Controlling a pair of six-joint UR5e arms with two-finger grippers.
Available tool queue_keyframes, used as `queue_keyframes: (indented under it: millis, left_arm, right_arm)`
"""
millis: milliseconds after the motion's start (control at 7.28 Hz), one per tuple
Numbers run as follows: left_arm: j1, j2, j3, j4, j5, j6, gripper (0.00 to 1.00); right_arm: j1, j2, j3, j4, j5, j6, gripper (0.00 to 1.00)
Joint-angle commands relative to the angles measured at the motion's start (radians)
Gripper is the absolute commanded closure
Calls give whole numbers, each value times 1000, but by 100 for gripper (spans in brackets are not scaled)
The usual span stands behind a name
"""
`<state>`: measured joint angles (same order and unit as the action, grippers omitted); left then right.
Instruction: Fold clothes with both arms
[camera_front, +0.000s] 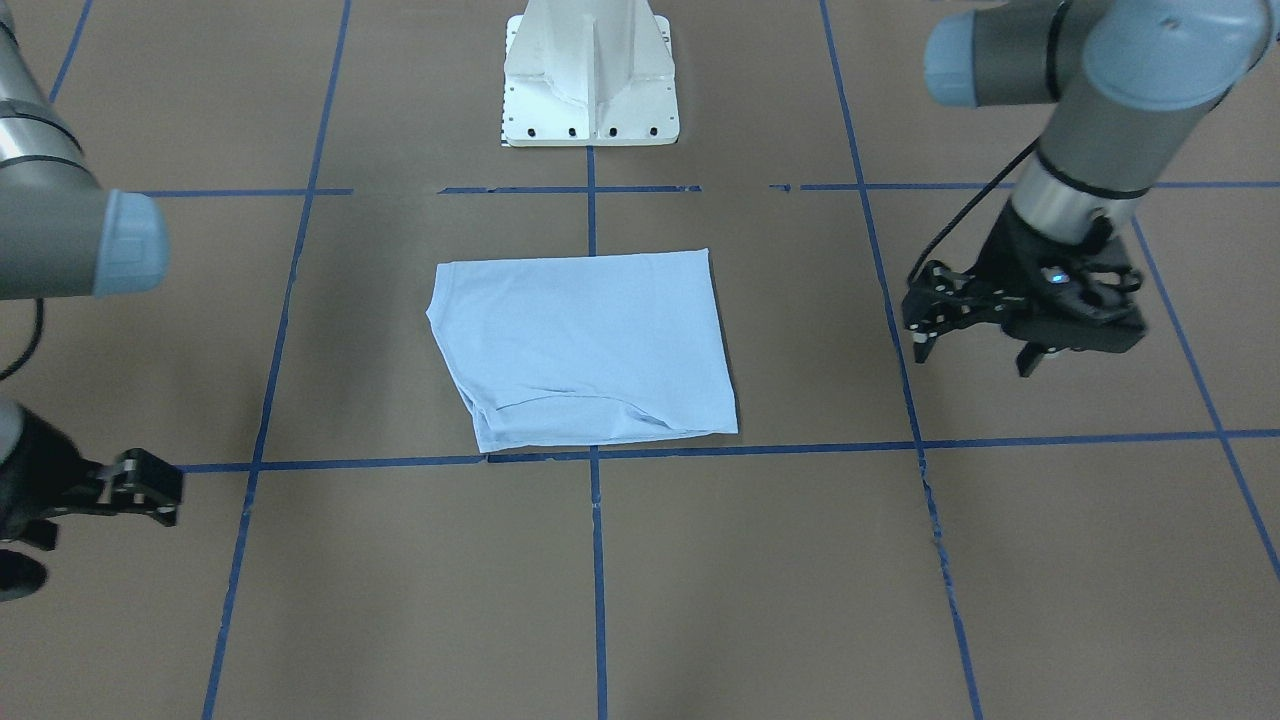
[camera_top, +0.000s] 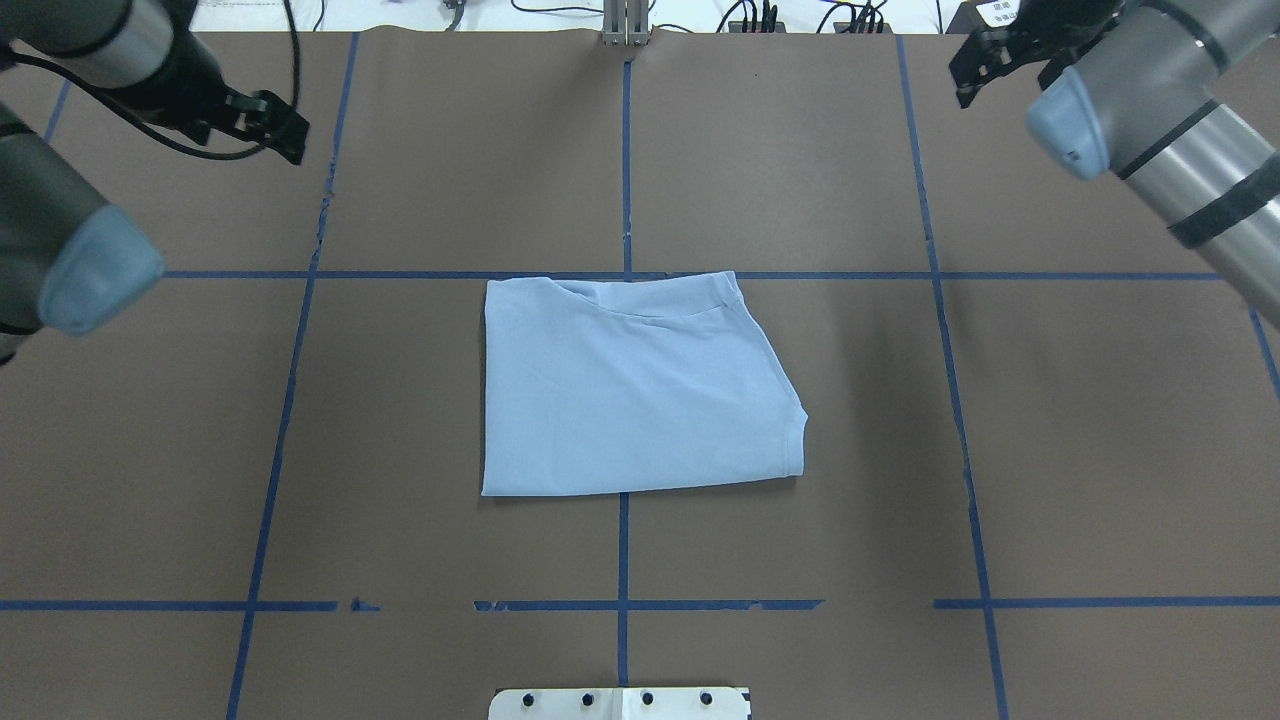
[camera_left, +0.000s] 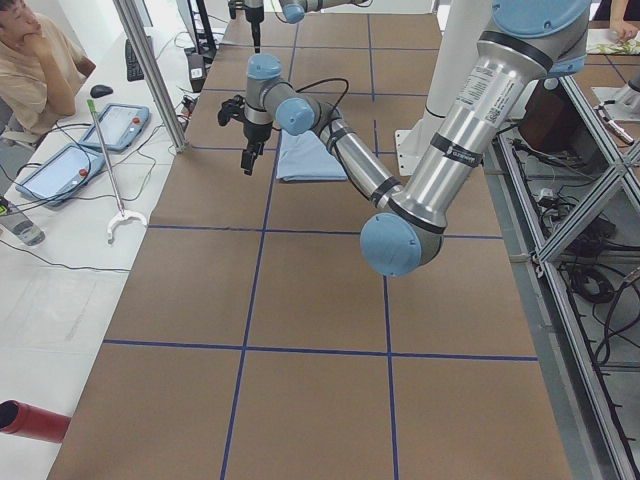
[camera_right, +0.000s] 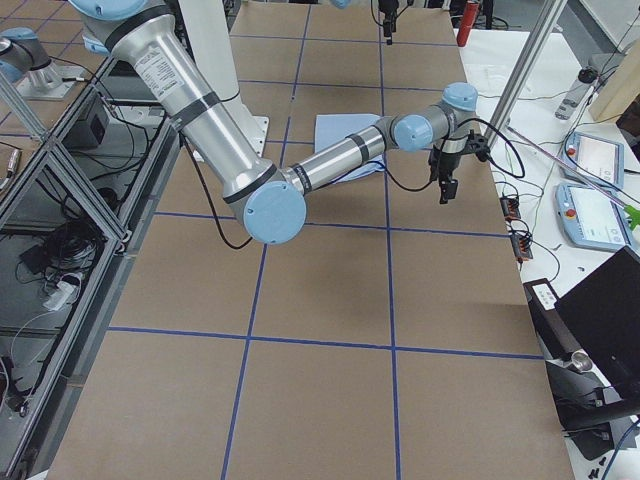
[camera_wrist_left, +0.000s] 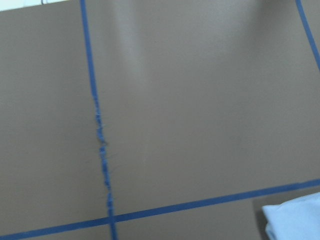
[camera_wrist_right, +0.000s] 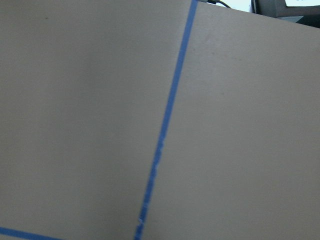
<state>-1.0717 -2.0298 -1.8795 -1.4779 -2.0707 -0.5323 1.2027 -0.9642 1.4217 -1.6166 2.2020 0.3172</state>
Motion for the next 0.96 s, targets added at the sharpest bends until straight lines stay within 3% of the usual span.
queue_keyframes:
  millis: [0, 137, 412, 824]
  left_arm:
    - [-207, 168, -75, 51, -81, 354, 0]
    - [-300, 237, -73, 53, -104, 490, 0]
    - [-461, 378, -76, 56, -140, 668, 0]
    - [-514, 624, -93, 36, -169, 684, 0]
  right_arm:
    - [188, -159, 31, -43, 135, -322, 0]
    - [248, -238, 39, -40, 148, -421, 0]
    - [322, -432, 133, -35, 148, -420, 0]
    - [342, -690, 287, -32, 147, -415, 0]
